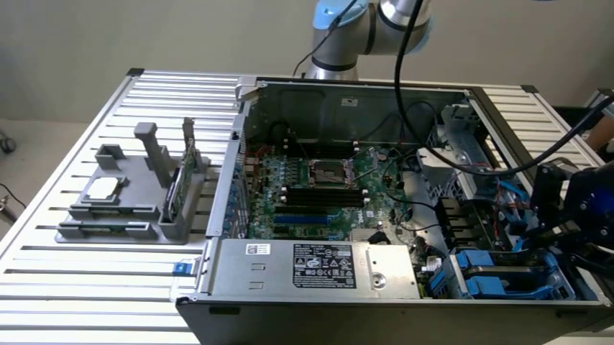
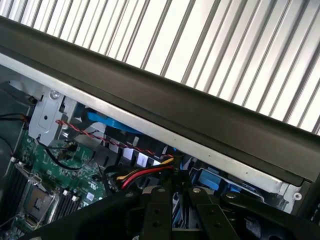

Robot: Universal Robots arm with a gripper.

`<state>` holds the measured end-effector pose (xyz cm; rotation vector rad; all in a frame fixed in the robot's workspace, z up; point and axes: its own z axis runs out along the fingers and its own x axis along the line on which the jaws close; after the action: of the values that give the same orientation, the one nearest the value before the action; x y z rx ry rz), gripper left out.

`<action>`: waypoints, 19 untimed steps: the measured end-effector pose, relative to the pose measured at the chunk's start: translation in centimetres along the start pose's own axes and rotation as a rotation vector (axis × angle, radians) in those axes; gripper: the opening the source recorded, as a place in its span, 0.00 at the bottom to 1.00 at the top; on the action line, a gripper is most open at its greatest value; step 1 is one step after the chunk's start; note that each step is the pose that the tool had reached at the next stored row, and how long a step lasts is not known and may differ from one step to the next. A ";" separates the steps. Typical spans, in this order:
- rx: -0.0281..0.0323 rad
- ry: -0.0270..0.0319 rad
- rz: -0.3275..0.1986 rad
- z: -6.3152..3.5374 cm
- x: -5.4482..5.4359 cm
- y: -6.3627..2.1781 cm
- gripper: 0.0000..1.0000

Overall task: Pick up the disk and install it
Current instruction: 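Insert the first disk wire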

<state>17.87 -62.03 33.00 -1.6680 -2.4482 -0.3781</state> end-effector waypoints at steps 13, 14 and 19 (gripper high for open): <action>0.0042 0.0015 0.017 -0.83 0.5 -0.50 0.18; 0.0039 0.0015 0.019 -0.83 0.5 -0.54 0.18; 0.0007 -0.0001 0.030 -0.83 0.6 -0.84 0.18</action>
<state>16.84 -62.01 33.85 -1.7030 -2.4196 -0.3732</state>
